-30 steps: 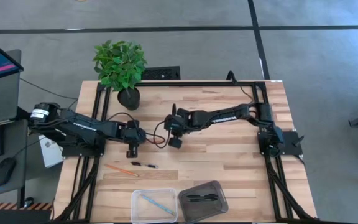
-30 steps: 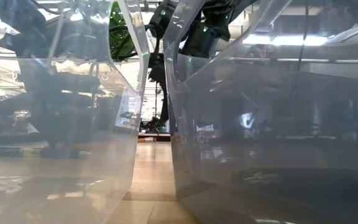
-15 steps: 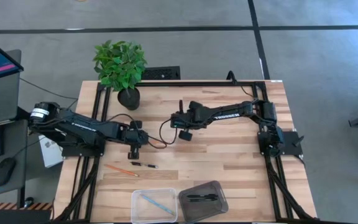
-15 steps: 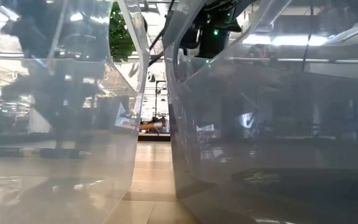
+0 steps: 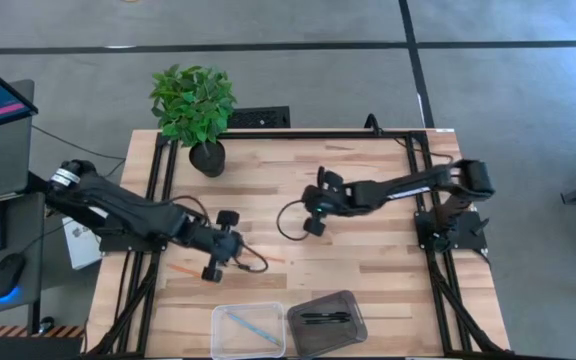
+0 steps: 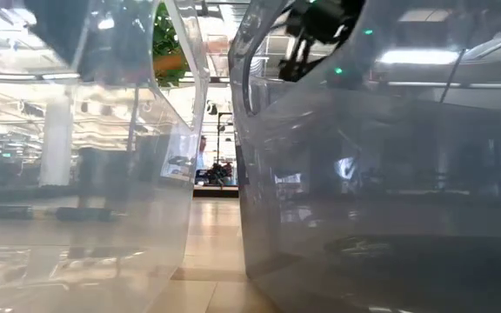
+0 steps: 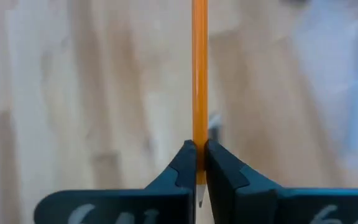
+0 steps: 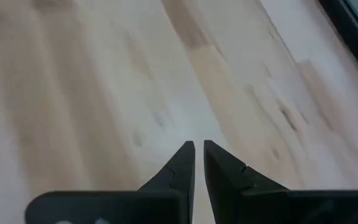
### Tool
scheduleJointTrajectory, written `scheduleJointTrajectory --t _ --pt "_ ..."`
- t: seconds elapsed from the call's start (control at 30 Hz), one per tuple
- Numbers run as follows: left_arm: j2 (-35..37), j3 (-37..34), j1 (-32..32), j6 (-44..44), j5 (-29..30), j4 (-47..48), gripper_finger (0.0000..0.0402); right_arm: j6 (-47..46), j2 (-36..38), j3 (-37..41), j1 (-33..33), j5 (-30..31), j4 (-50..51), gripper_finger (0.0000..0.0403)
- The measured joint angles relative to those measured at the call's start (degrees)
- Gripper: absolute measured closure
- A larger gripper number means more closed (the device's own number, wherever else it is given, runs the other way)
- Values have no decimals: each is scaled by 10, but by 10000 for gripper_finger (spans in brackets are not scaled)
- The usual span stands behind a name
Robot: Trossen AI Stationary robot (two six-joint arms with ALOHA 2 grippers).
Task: Sort pens & pencils
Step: Put the top orange pencil into the transparent bin
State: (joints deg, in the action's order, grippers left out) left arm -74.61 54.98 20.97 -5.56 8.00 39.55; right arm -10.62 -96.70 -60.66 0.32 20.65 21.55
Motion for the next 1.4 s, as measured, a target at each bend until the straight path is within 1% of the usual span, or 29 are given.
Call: scheduleJointTrajectory --t 0.13,0.2,0.33,0.43,0.57,0.63,0.8,0.93,1.03,1.23,1.4 --pt "0 44 46 -50 -7 4 402 0 40 46 16 -16 -61 346" --pt "0 57 70 -77 -7 0 401 0 51 55 23 -18 -66 346" --pt "-6 61 119 -134 -17 -31 402 5 57 55 34 -16 -76 346" --pt "-8 57 154 -175 -13 -64 401 5 56 55 34 -15 -79 346" --pt "-26 56 197 -196 2 -102 402 5 55 55 26 -13 -77 346" --pt "-48 58 207 -196 0 -129 402 5 55 55 21 -13 -72 346" --pt "-105 63 216 -222 -5 -113 402 2 55 55 10 -13 -71 346" --pt "-145 76 216 -230 -42 -113 402 1 54 55 7 -13 -71 346" --pt "-175 95 217 -231 -84 -110 402 -8 54 55 7 -13 -68 346" --pt "-200 105 222 -265 -93 -44 402 -29 54 55 8 -13 -74 346" --pt "-204 105 222 -253 -94 -37 401 -31 54 55 12 -14 -76 346"
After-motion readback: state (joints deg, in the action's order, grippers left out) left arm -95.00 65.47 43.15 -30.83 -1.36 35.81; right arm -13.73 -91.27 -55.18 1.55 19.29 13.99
